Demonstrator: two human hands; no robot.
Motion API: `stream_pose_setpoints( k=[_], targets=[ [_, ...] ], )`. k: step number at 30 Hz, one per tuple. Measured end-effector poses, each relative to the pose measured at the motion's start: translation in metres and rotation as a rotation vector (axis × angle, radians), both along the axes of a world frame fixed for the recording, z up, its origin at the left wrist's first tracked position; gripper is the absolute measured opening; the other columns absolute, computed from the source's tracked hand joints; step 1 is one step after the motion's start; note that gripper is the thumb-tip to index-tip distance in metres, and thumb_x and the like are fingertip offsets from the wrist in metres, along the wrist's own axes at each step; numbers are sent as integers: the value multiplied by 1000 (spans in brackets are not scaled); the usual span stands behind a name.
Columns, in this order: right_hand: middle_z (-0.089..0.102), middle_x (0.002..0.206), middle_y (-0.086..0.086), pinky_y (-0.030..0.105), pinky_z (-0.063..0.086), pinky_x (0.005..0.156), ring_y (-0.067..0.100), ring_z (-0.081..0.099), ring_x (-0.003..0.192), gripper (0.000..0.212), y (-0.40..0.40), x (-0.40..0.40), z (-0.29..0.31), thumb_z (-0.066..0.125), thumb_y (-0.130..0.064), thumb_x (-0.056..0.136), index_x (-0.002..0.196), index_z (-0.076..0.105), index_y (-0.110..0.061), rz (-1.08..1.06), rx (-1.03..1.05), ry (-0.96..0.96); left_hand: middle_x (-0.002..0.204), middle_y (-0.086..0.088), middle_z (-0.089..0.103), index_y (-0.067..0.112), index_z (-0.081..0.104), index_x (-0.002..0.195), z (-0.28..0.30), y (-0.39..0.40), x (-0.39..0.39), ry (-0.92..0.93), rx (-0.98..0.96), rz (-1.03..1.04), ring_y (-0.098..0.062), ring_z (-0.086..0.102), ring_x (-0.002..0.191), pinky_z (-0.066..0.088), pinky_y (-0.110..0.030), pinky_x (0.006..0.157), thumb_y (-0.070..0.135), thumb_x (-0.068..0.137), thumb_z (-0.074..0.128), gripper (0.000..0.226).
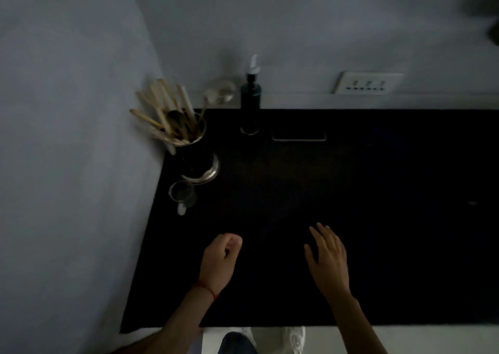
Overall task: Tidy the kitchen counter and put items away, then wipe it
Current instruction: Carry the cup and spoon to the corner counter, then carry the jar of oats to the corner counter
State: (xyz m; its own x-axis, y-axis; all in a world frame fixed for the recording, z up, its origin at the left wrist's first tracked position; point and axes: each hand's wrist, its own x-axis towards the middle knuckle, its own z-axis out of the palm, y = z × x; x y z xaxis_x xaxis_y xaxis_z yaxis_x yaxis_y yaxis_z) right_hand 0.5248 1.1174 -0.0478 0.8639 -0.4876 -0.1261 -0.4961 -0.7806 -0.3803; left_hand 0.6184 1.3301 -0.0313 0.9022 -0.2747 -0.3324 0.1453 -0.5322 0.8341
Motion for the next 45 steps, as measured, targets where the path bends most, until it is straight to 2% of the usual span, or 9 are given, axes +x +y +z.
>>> stream_pose_setpoints(
  k=[3, 6, 9, 16, 19, 24, 29, 35, 45],
  targets=[
    [47, 140, 15, 47, 28, 110, 33, 37, 134, 43, -30, -72, 9, 58, -22, 89, 129, 51, -8, -222, -12, -73, 95, 11, 61, 21, 64, 97, 2, -18, -18, 8, 1, -141, 8, 55, 87, 40, -5, 69, 21, 92, 50, 15],
    [55, 130, 21, 53, 39, 101, 40, 47, 124, 39, -51, -145, 17, 50, -21, 88, 121, 57, -1, -403, -50, -188, 92, 11, 62, 21, 64, 97, 8, -43, -42, -21, 26, -286, 5, 56, 85, 42, -7, 69, 22, 92, 50, 15],
    [53, 134, 18, 50, 38, 102, 37, 46, 126, 40, -60, -215, 17, 61, -13, 86, 124, 55, -4, -582, -40, -181, 87, 9, 64, 23, 64, 91, 19, -80, -76, -31, -19, -410, 0, 59, 83, 44, -9, 67, 19, 92, 51, 14],
    [50, 138, 9, 37, 38, 104, 25, 45, 128, 40, -57, -379, -6, 53, -25, 91, 130, 51, -13, -901, 168, -98, 69, 5, 61, 22, 61, 74, 28, -193, -211, 42, -110, -688, 0, 56, 62, 43, -9, 58, 16, 91, 52, 20],
    [55, 132, 6, 33, 43, 96, 23, 52, 121, 36, -55, -457, -18, 52, -27, 92, 126, 53, -16, -1068, 271, -80, 70, 1, 60, 20, 58, 70, 14, -233, -281, 83, -15, -908, -12, 54, 68, 43, -24, 66, 17, 91, 53, 22],
    [62, 122, 15, 34, 47, 89, 28, 60, 108, 35, -45, -569, -31, 53, -23, 91, 123, 56, -7, -1423, 381, -119, 68, -3, 56, 20, 51, 60, -17, -271, -367, 146, 195, -1150, -16, 51, 66, 39, -22, 60, 19, 91, 51, 31],
    [64, 120, 18, 33, 45, 88, 30, 60, 110, 34, -32, -629, -44, 52, -22, 92, 121, 57, -5, -1647, 498, -142, 68, -3, 57, 9, 58, 82, -35, -304, -408, 294, 316, -1116, -14, 49, 61, 40, -19, 49, 14, 93, 47, 16],
    [64, 120, 18, 34, 45, 90, 30, 59, 110, 33, -62, -661, -52, 49, -20, 93, 120, 58, -3, -1760, 525, -189, 65, -6, 55, 11, 59, 70, -54, -371, -438, 376, 397, -1064, -17, 49, 57, 33, -23, 52, 10, 90, 49, 22],
    [63, 121, 18, 33, 43, 92, 30, 57, 112, 33, -226, -728, -47, 51, -21, 92, 120, 58, -5, -1893, 567, -258, 62, -10, 53, 7, 57, 68, -83, -531, -486, 427, 567, -1071, -20, 45, 54, 31, -24, 53, 9, 89, 51, 22]
  ],
)
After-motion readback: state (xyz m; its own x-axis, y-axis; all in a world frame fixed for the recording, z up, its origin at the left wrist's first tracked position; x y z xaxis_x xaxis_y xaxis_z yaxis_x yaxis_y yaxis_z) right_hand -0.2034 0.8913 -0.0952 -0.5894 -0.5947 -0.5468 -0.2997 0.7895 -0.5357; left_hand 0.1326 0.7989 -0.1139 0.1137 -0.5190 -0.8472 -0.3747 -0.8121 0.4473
